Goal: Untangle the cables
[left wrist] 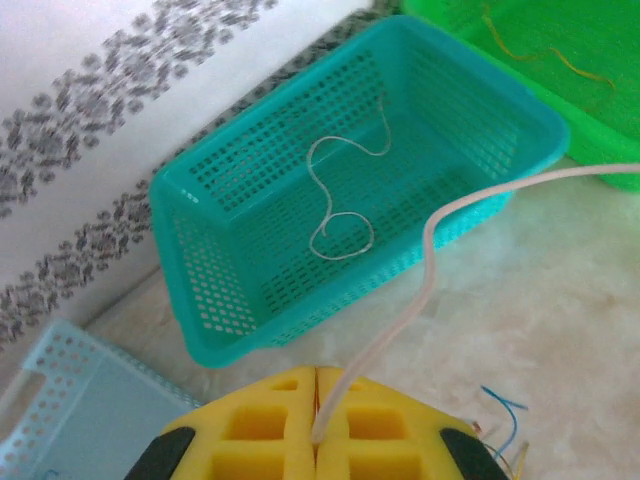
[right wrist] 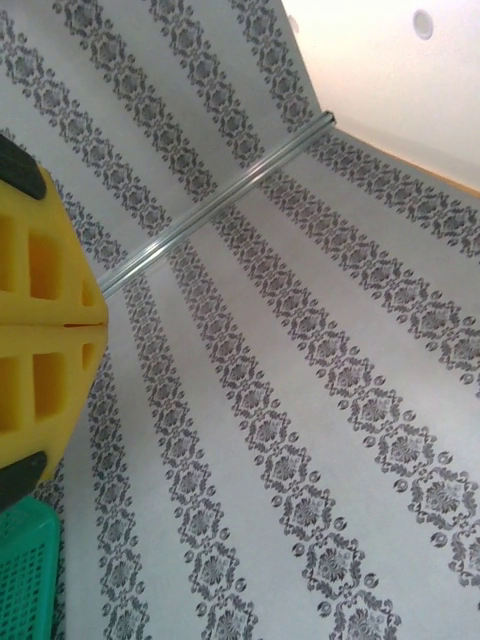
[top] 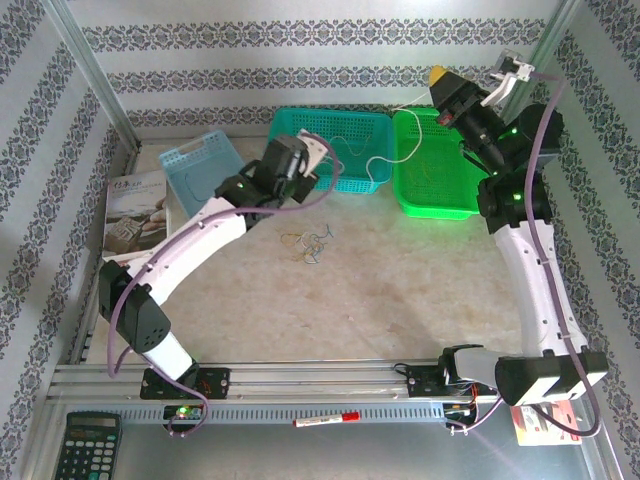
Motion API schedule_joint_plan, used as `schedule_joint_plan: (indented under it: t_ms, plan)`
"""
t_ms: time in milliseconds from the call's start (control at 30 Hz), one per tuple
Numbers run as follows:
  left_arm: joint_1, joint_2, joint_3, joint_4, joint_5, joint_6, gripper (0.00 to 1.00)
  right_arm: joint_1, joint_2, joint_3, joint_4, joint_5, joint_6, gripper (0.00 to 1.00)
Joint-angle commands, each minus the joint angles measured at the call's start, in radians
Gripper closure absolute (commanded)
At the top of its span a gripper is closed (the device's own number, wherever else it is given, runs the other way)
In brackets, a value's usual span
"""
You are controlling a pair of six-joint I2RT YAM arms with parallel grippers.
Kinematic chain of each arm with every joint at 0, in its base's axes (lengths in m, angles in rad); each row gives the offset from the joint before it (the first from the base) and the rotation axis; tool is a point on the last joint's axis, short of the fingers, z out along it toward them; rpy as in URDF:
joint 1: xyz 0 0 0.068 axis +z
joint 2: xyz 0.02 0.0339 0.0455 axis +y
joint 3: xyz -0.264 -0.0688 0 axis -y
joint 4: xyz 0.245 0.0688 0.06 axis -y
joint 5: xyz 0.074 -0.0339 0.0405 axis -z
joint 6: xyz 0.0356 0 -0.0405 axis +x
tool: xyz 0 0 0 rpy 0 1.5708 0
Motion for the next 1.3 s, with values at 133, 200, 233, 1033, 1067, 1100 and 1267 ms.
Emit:
schedule_joint_plan:
  t_ms: [133, 200, 233, 1033, 1067, 1100, 1267]
  plan:
    - [0.197, 0.091, 0.082, -0.004, 0.2, -0.22, 1.0, -0.03, -0.007, 0.021, -0.032, 0.066, -0.097, 1.0]
    - [0.243, 0.107, 0.08, 0.011, 0.234, -0.258, 1.0, -0.05, -0.013, 0.039, -0.04, 0.075, -0.104, 1.0]
    - [0.261, 0.115, 0.08, 0.017, 0.24, -0.27, 1.0, -0.062, -0.018, 0.049, -0.046, 0.082, -0.105, 1.0]
    - [0.412, 0.139, 0.08, 0.049, 0.309, -0.308, 1.0, -0.201, -0.074, 0.04, -0.012, 0.147, -0.001, 1.0]
    - [0.413, 0.147, 0.093, 0.049, 0.318, -0.312, 1.0, -0.169, -0.063, 0.041, -0.019, 0.155, -0.022, 1.0]
    - [0.412, 0.157, 0.11, 0.046, 0.329, -0.315, 1.0, -0.13, -0.049, 0.045, -0.029, 0.165, -0.048, 1.0]
    - [0.411, 0.225, 0.216, 0.02, 0.366, -0.336, 1.0, 0.022, 0.041, 0.06, -0.041, 0.219, -0.123, 1.0]
